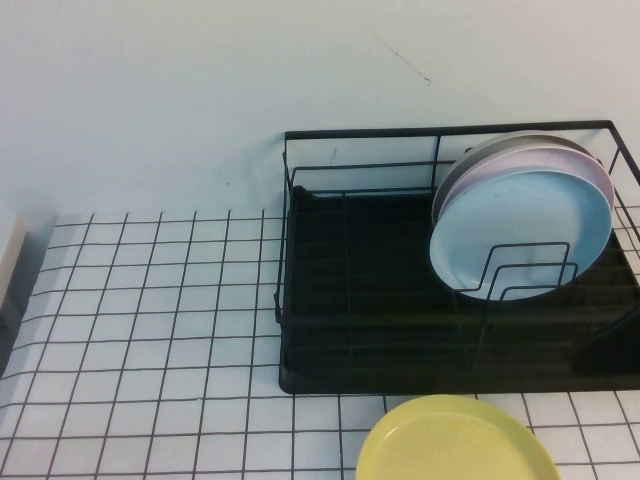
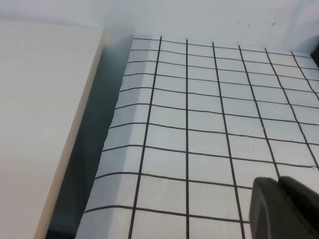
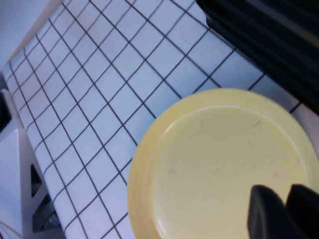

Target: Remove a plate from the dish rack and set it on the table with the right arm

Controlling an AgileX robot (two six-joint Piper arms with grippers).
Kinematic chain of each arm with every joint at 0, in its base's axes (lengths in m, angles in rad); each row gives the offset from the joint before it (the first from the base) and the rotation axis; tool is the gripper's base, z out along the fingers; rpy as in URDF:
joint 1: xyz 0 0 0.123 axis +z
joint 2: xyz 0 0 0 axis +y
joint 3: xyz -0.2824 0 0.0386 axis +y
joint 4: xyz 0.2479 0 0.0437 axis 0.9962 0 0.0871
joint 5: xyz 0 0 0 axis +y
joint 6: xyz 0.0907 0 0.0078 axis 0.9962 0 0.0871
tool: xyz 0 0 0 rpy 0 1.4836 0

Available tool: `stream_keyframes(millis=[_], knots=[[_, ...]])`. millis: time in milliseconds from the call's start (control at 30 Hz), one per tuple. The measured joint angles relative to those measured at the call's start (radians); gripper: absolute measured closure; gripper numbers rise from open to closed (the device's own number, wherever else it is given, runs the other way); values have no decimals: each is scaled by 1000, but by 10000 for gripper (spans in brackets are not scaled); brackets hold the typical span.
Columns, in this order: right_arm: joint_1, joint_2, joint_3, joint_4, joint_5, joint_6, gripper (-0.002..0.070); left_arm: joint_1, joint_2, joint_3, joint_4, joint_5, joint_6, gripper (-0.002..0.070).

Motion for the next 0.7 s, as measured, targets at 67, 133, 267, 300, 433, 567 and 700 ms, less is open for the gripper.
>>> stream_keyframes(millis=[67, 133, 267, 300, 433, 567, 700], knots=[[0, -49, -5, 4, 2, 3, 623, 0, 0, 0, 0, 0, 0, 678], [0, -114, -8, 6, 9, 3, 652, 0, 0, 0, 0, 0, 0, 678], [0, -302, -8, 8, 21, -9, 671, 0, 0, 0, 0, 0, 0, 678], [0, -354, -8, 10, 27, -11, 672, 0, 0, 0, 0, 0, 0, 678], [0, -544, -8, 11, 27, -8, 675, 0, 0, 0, 0, 0, 0, 678], [0, -735, 17, 11, -148, 27, 676, 0, 0, 0, 0, 0, 0, 678], [0, -886, 100, 19, -376, 69, 676, 0, 0, 0, 0, 0, 0, 678]])
